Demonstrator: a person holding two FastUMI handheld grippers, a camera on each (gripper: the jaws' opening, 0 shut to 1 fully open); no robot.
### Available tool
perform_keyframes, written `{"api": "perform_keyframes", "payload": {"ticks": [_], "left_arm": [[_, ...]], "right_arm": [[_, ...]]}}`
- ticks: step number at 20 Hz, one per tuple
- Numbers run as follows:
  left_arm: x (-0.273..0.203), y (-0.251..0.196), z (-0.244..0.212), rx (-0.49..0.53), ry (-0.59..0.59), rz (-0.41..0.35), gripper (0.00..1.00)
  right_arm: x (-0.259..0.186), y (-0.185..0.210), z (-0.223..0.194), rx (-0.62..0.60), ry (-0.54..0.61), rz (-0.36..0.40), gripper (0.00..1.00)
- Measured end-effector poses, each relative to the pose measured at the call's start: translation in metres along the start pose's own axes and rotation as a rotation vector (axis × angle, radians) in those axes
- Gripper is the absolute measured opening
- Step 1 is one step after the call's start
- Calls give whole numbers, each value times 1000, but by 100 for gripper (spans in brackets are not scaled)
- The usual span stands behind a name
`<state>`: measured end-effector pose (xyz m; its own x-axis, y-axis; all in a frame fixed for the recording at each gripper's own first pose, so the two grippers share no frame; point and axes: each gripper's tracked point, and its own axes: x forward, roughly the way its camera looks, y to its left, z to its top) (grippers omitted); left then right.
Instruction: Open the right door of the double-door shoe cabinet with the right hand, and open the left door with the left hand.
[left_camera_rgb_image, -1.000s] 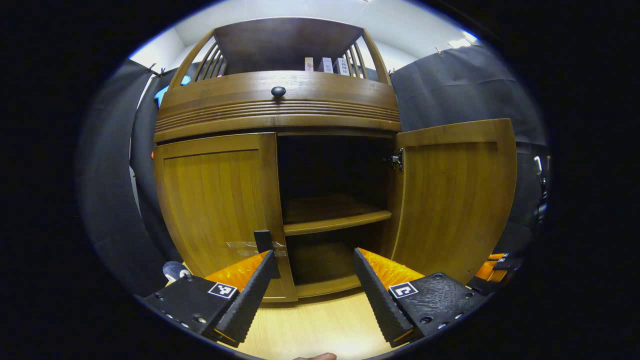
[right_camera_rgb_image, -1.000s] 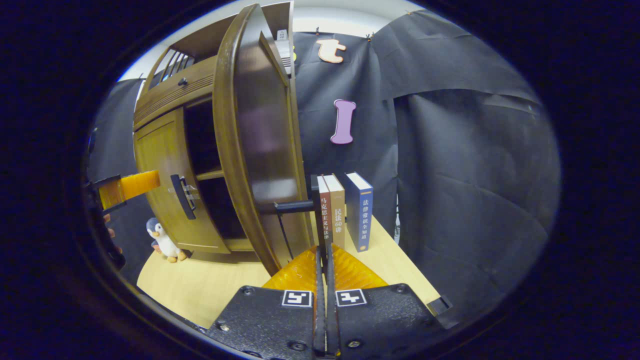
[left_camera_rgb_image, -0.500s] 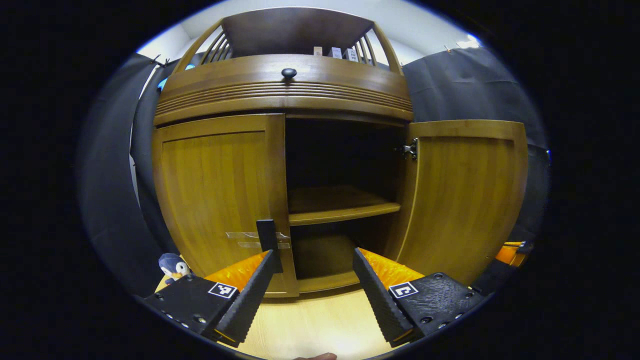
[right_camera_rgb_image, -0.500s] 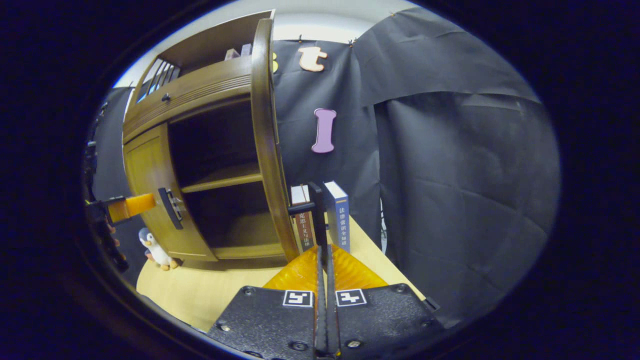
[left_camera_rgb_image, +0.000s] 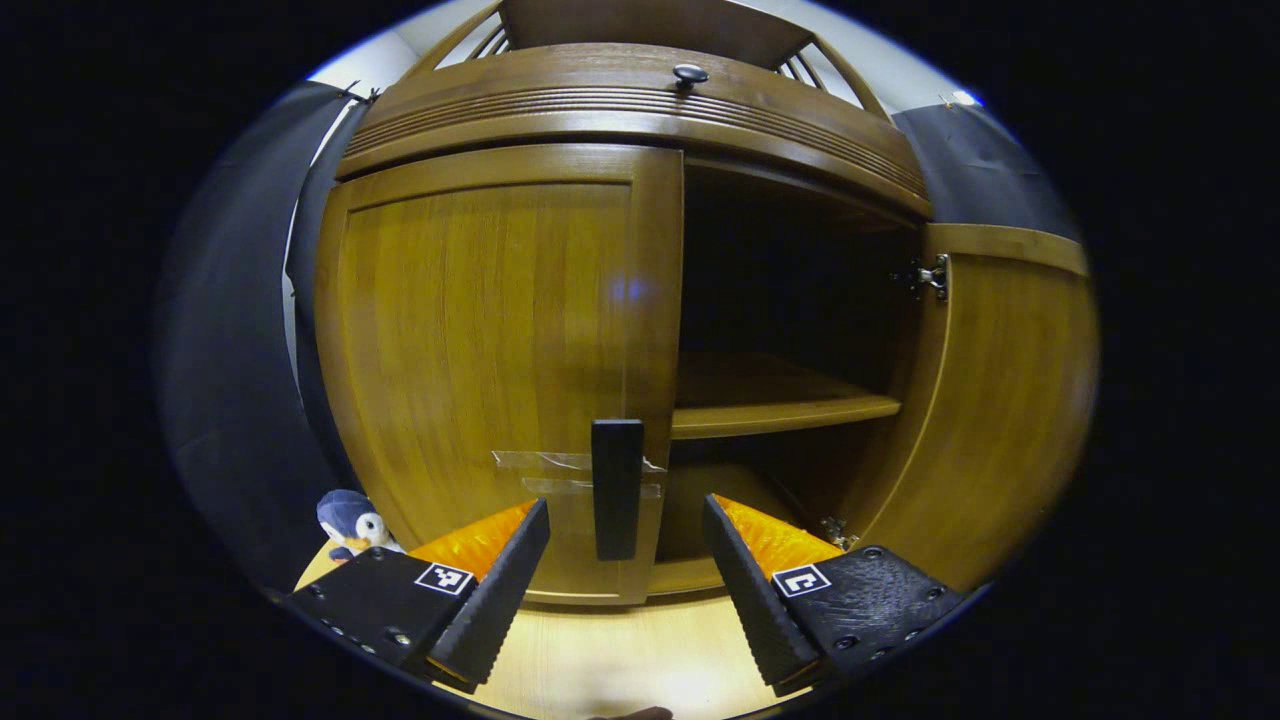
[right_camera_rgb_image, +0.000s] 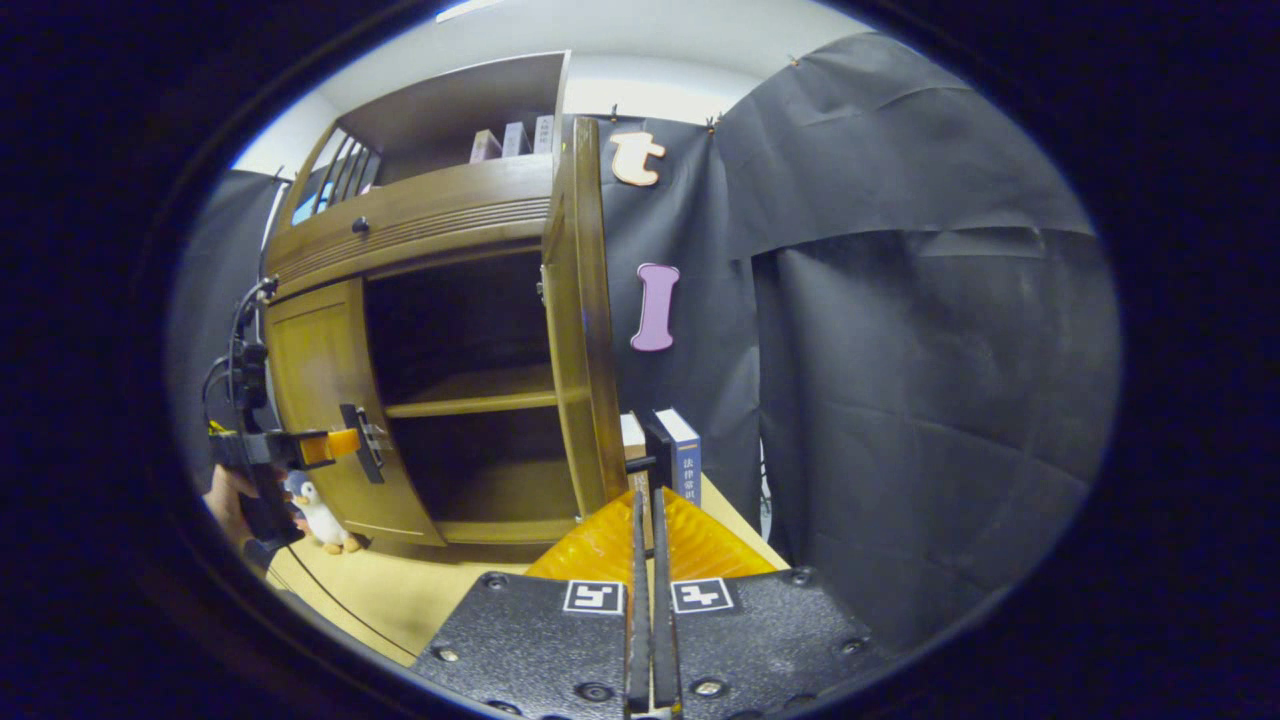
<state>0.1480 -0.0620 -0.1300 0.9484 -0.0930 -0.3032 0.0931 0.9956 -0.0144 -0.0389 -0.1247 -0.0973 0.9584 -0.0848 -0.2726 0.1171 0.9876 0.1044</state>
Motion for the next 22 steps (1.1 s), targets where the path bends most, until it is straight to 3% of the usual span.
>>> {"api": "perform_keyframes", "payload": {"ticks": [6,8,9,10,11,12,14,15,16,17,18,20,22], "left_arm": [[39,19,-12,-20,14,13,93],[46,22,-10,-12,-1,13,92],[48,22,-9,-9,-5,10,78],[51,20,-9,-9,-5,4,77],[53,19,-10,-7,-5,-1,88],[58,18,-11,-3,-2,-1,75],[62,14,-15,16,5,-14,80],[65,14,-14,31,-2,-13,68],[65,15,-13,46,-8,-6,65],[62,16,-15,53,-3,-5,77],[64,15,-13,66,-10,-7,62],[67,12,-13,71,-16,-33,58],[65,5,-14,80,-19,-38,33]], "right_arm": [[-12,29,9,49,30,77,13],[-16,42,10,17,29,109,33],[-17,46,10,5,25,116,42],[-17,51,11,-4,23,120,42],[-16,54,11,-6,23,124,45],[-16,57,11,-9,24,126,48],[-16,61,10,-16,27,130,48],[-15,63,10,-19,29,134,48],[-14,64,10,-22,31,134,47],[-13,66,10,-27,33,138,48],[-12,67,9,-31,34,140,48],[-10,71,7,-41,39,150,46],[-8,75,6,-49,40,159,48]]}}
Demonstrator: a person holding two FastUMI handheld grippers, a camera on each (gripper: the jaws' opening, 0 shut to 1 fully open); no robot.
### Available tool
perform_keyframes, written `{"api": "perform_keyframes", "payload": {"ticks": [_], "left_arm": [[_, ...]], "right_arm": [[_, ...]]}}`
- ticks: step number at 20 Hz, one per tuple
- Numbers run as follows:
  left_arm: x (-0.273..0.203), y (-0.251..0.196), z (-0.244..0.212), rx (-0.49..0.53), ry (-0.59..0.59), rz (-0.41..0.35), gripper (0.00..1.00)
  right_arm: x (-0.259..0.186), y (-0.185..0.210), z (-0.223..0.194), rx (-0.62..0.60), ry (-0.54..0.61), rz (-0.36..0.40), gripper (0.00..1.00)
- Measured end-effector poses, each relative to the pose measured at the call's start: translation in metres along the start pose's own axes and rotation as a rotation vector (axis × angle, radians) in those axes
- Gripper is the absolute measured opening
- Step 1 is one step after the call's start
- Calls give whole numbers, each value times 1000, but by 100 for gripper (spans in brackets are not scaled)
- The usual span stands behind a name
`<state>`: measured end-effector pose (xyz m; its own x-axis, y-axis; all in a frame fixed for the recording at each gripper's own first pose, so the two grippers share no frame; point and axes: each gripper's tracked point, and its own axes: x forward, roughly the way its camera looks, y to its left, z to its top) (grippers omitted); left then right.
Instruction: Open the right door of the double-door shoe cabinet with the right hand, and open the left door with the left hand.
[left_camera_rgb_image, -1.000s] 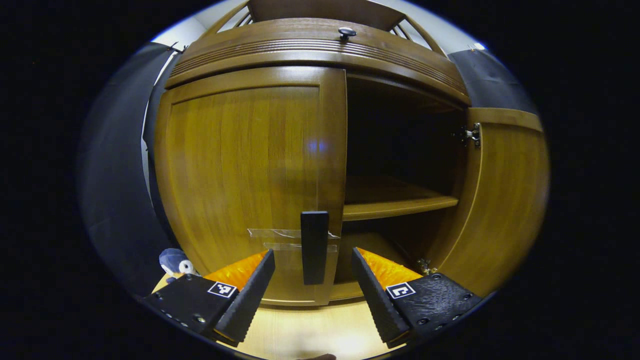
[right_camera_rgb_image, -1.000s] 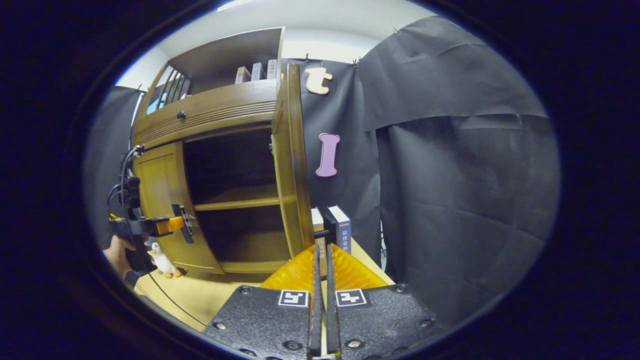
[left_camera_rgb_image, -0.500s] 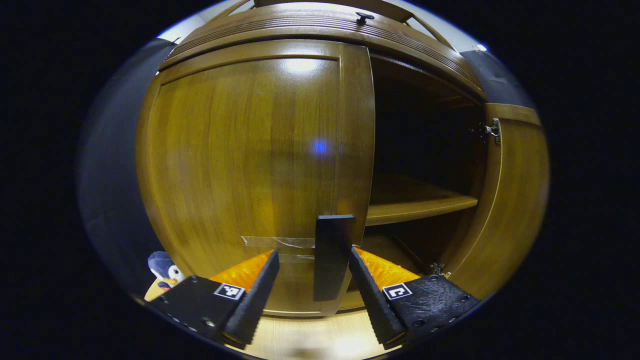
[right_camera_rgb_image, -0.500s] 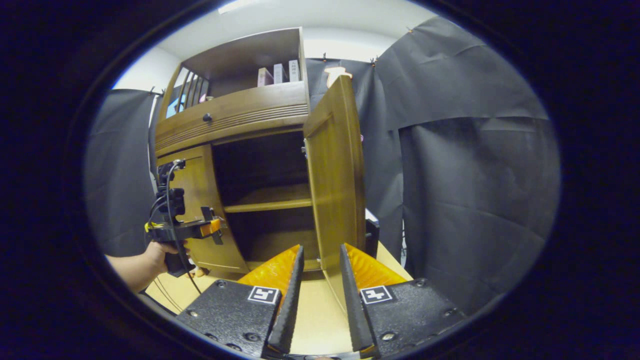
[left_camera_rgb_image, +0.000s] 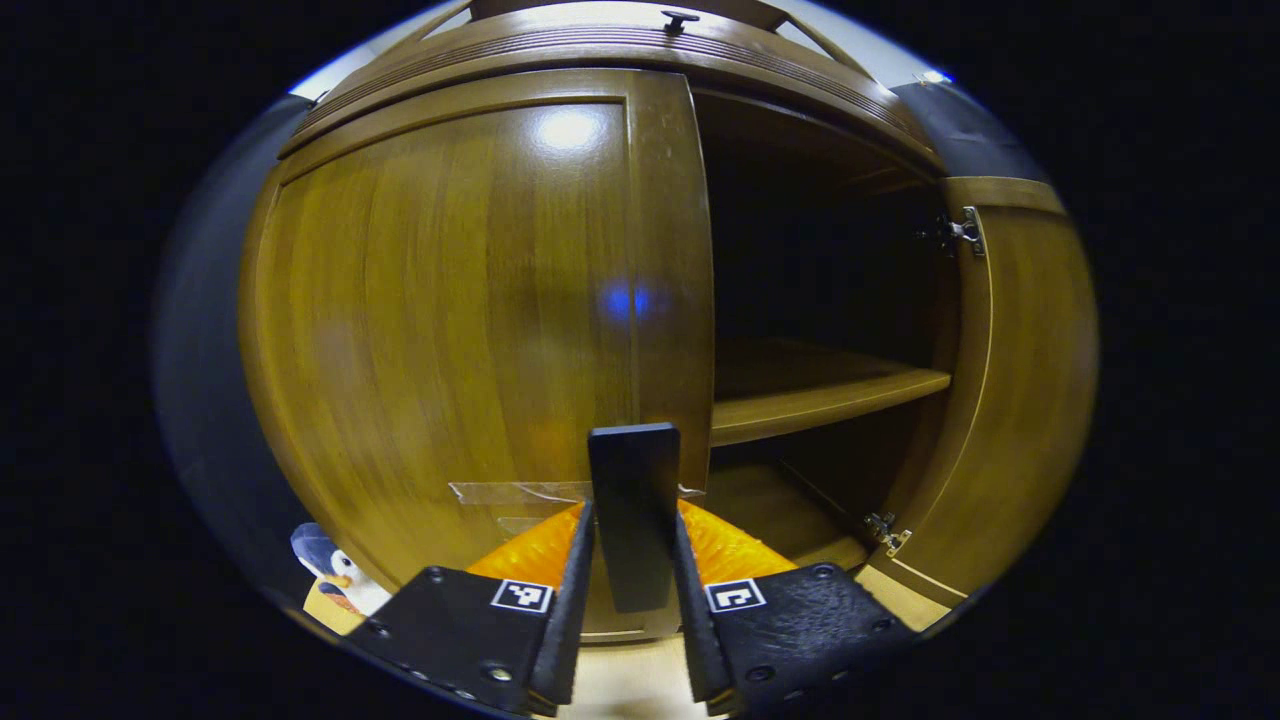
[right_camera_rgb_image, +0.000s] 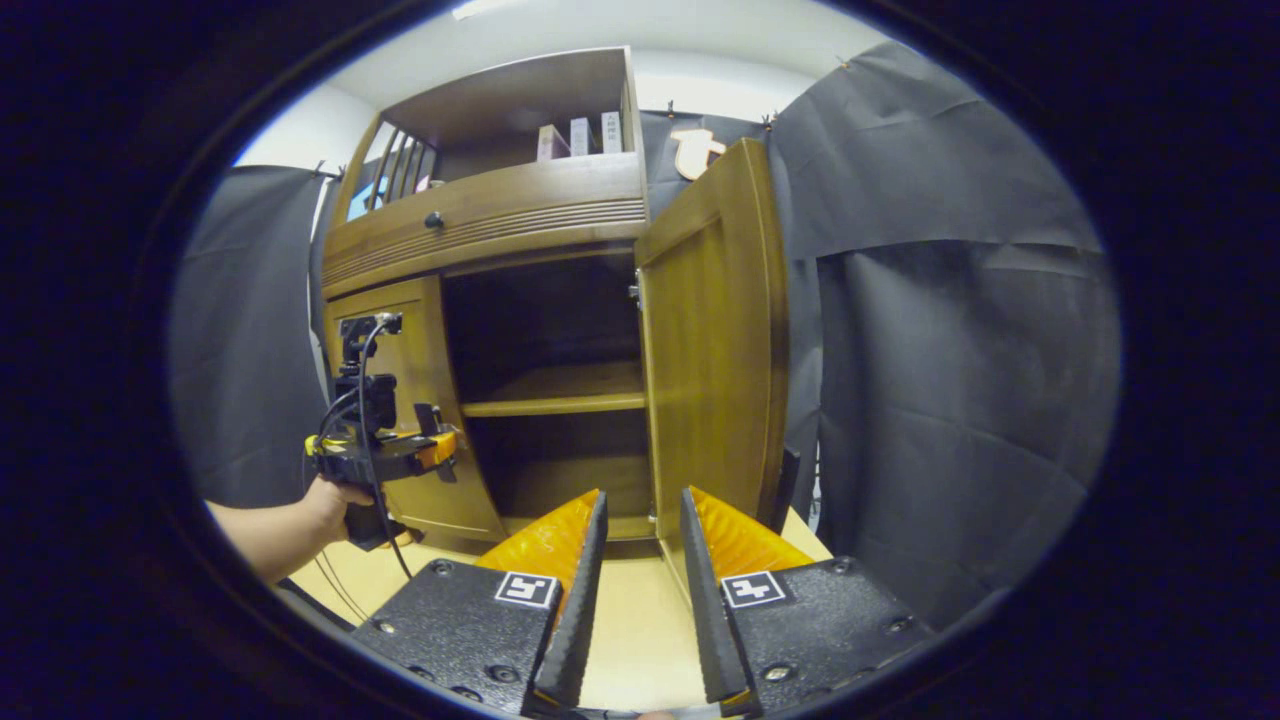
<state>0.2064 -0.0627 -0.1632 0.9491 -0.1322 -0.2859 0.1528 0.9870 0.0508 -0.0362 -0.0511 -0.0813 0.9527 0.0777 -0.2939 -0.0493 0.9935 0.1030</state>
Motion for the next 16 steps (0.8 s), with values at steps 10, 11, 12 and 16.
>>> {"api": "perform_keyframes", "payload": {"ticks": [10,11,12,16], "left_arm": [[-7,1,0,-5,-10,16,28],[-11,0,-1,-4,-7,19,28],[-14,1,-2,-7,-4,20,28],[-28,1,-7,-25,5,19,28]], "right_arm": [[8,13,-1,-51,22,36,48],[10,15,-1,-61,27,42,48],[11,17,0,-75,26,50,46],[22,23,12,-132,-6,66,46]]}}
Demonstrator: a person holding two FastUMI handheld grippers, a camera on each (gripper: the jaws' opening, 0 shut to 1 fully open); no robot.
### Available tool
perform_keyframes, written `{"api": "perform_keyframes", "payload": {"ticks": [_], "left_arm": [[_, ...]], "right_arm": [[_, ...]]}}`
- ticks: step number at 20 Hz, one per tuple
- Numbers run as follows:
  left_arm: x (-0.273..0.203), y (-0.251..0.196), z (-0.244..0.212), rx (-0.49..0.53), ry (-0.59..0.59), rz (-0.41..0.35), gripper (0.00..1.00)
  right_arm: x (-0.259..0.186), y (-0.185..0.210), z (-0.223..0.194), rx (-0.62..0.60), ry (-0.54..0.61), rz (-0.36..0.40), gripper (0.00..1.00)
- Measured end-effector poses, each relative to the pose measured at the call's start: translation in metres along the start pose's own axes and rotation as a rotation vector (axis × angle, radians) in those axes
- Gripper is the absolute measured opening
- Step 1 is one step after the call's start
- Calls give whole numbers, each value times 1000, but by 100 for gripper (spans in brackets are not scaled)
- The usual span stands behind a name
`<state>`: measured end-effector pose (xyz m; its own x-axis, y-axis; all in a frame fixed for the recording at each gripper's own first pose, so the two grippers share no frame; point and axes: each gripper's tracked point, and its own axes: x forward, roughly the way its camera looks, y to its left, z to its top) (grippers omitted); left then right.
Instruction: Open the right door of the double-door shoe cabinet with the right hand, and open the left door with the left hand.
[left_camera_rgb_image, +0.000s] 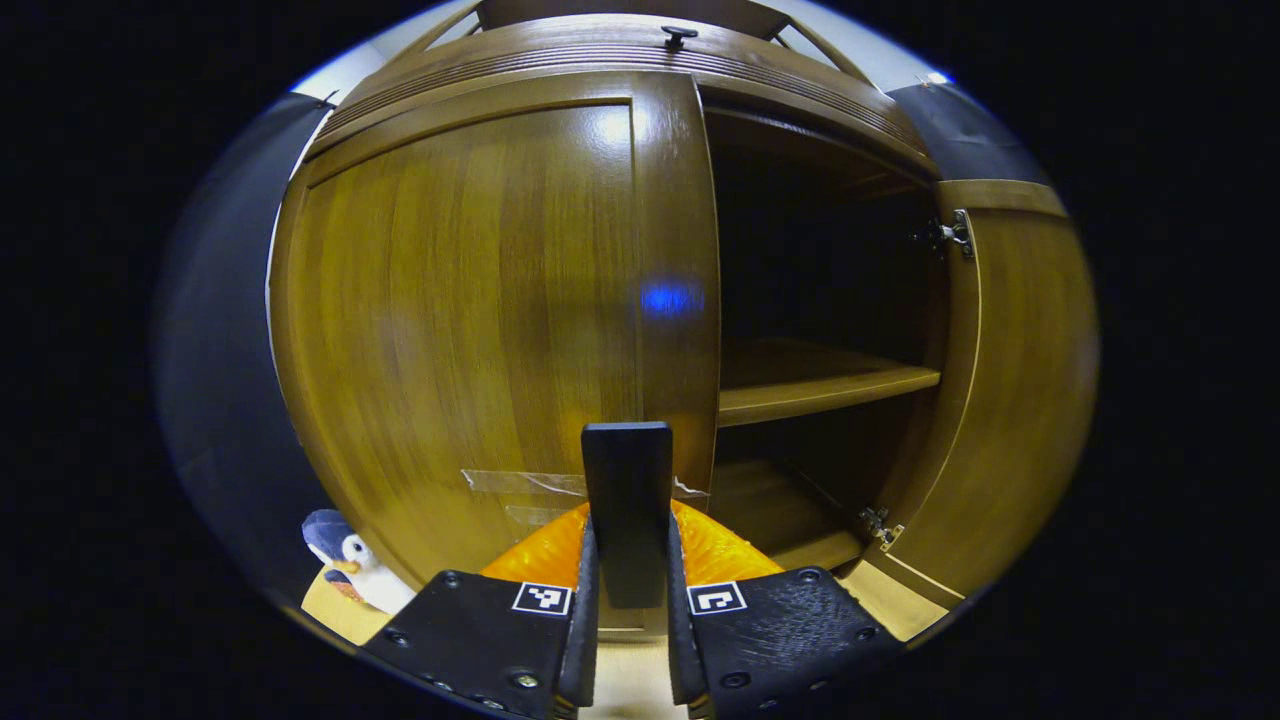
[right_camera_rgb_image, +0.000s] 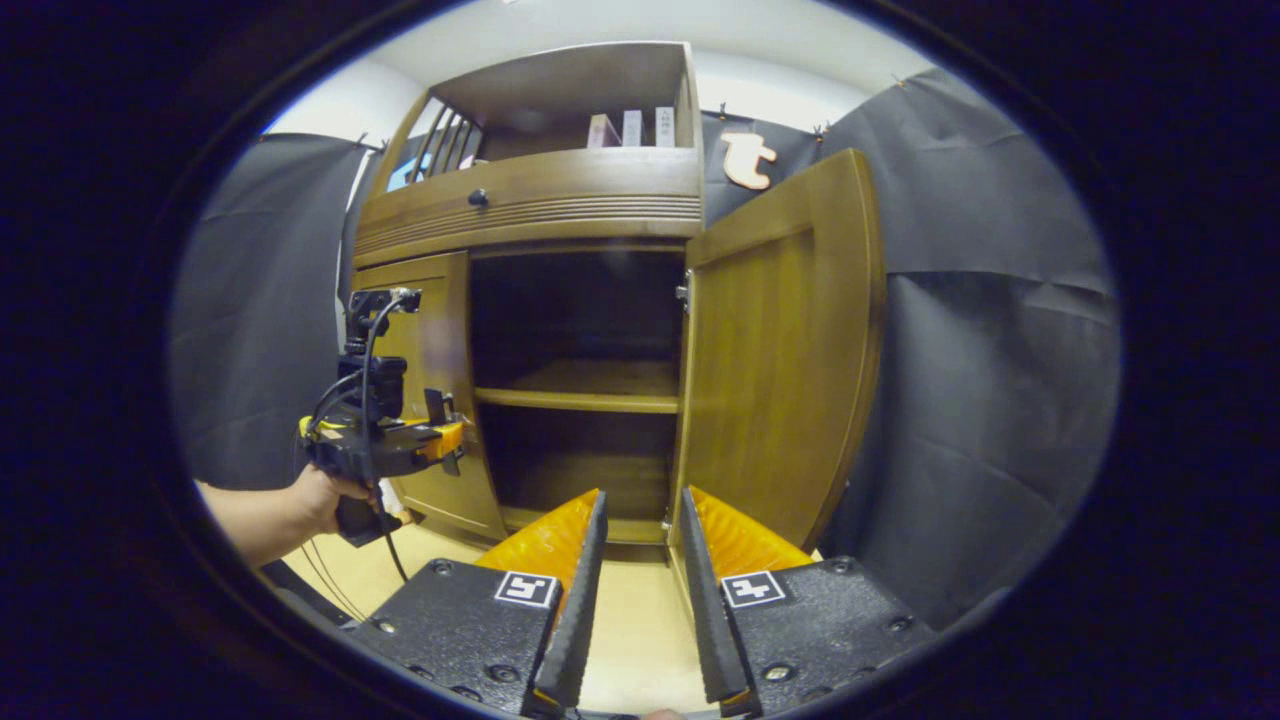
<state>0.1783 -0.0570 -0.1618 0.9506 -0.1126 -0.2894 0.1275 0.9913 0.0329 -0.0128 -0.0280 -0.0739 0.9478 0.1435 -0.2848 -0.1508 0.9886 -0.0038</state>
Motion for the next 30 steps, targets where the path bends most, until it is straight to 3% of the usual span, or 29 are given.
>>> {"api": "perform_keyframes", "payload": {"ticks": [7,10,21,22,30], "left_arm": [[-35,6,-7,18,-22,40,28],[-47,10,-8,48,-37,81,28],[-86,26,-21,6,-20,107,28],[-90,27,-20,15,-25,112,18],[-120,43,-26,-55,-12,124,18]], "right_arm": [[5,16,-3,-18,6,52,53],[9,23,3,-21,-9,75,50],[22,50,1,-23,-9,154,53],[24,53,0,-20,-5,165,53],[40,86,0,-40,-2,254,50]]}}
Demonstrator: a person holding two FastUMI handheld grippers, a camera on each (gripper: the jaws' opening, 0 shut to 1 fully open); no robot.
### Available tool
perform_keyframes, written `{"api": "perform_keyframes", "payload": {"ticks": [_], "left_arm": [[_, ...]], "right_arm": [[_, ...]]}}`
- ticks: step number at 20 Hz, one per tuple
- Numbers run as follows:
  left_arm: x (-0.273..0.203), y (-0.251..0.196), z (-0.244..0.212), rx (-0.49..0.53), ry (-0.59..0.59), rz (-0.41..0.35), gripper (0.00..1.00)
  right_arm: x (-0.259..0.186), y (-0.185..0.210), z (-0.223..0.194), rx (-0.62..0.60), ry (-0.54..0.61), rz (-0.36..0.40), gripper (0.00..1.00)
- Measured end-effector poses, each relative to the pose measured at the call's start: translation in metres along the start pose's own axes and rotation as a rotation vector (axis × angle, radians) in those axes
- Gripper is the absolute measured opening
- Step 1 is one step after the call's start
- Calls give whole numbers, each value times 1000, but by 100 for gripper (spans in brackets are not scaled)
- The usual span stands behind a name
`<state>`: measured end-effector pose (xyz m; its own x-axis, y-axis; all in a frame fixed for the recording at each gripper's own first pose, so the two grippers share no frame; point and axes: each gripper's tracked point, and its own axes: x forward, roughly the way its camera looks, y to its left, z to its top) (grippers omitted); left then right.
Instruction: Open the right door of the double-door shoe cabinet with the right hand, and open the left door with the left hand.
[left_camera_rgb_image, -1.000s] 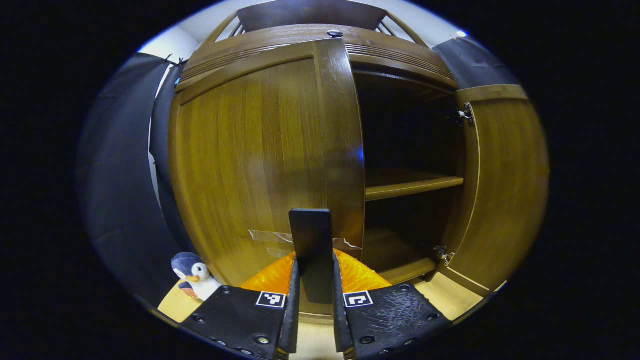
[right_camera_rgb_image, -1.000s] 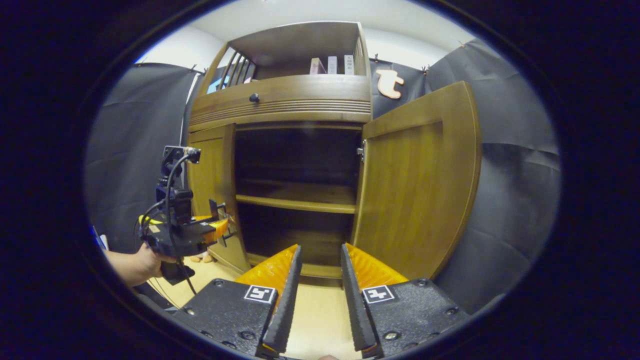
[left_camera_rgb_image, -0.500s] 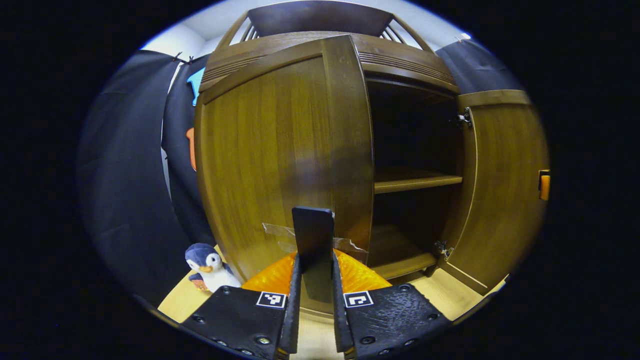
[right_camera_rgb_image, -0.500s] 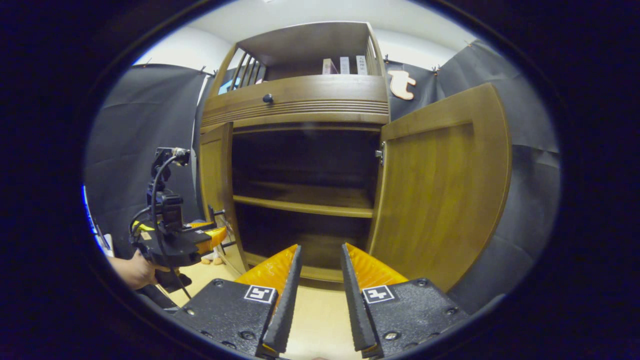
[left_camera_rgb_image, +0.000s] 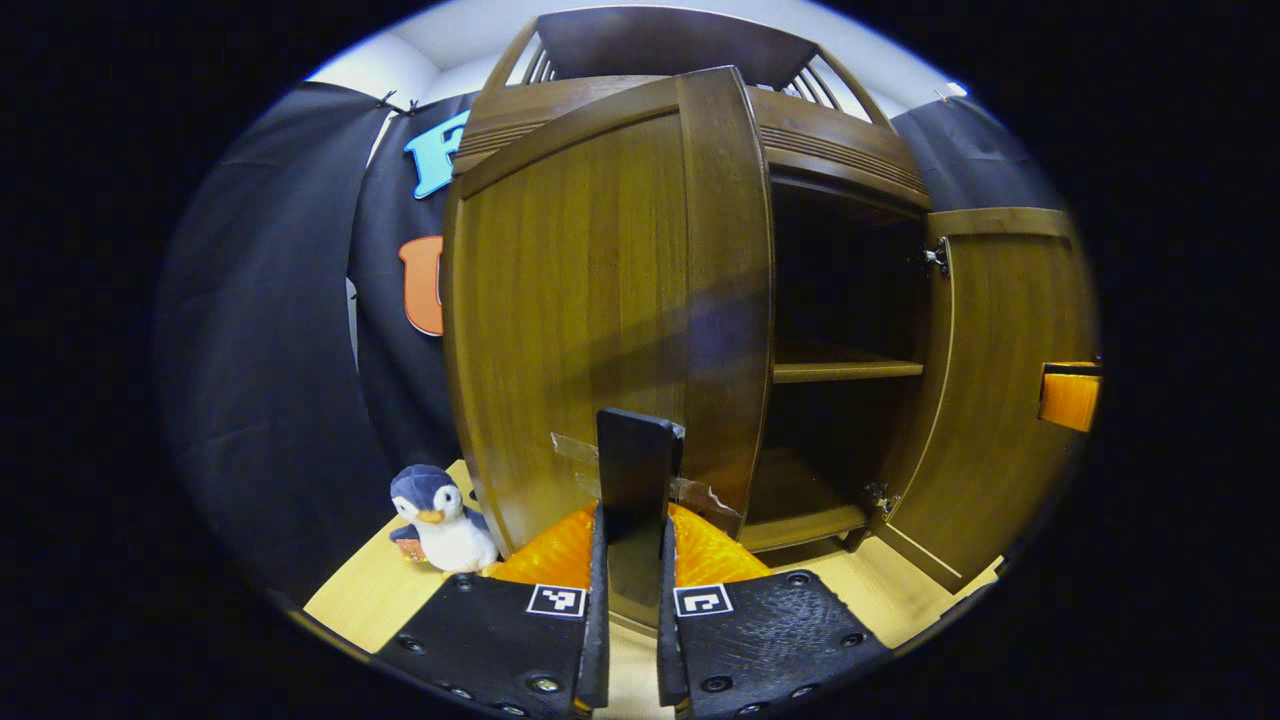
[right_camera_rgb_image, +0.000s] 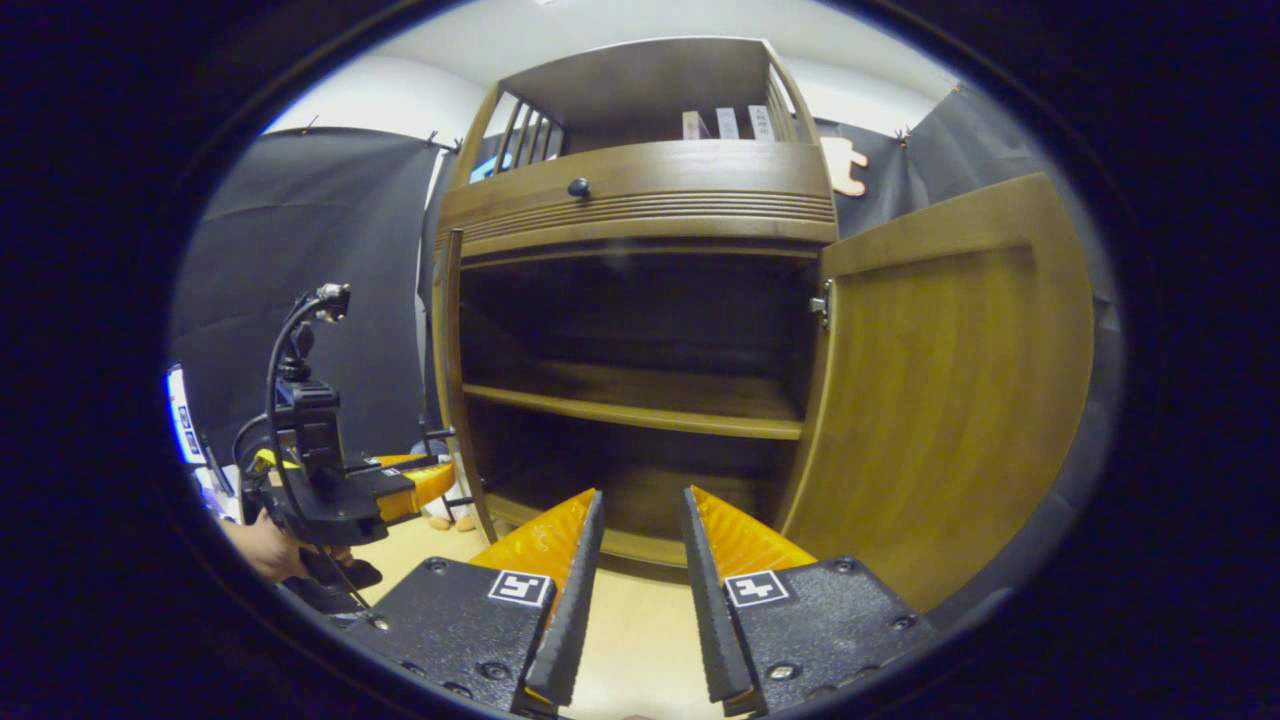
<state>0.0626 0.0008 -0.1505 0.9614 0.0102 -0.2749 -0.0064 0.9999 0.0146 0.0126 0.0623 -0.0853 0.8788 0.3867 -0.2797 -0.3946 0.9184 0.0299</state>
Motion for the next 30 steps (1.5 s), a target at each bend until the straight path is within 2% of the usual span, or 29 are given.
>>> {"api": "perform_keyframes", "payload": {"ticks": [12,15,17,18,19,20,21,24,30], "left_arm": [[-53,68,-13,-49,18,163,17],[-62,84,-13,-58,18,203,17],[-66,93,-17,-73,20,219,17],[-77,97,-18,-75,26,224,0],[-66,105,-23,-72,28,243,0],[-75,107,-22,-75,32,252,7],[-73,112,-22,-85,31,256,7],[-80,129,-22,-106,31,265,3],[-94,158,-22,-117,28,260,2]], "right_arm": [[11,45,-4,-29,24,89,51],[13,54,-6,-40,30,103,48],[13,60,-8,-48,35,112,53],[13,63,-8,-51,35,115,53],[14,65,-8,-53,36,116,50],[14,66,-8,-53,37,116,50],[15,68,-9,-54,40,116,53],[17,73,-9,-56,45,117,50],[20,87,-10,-62,55,127,50]]}}
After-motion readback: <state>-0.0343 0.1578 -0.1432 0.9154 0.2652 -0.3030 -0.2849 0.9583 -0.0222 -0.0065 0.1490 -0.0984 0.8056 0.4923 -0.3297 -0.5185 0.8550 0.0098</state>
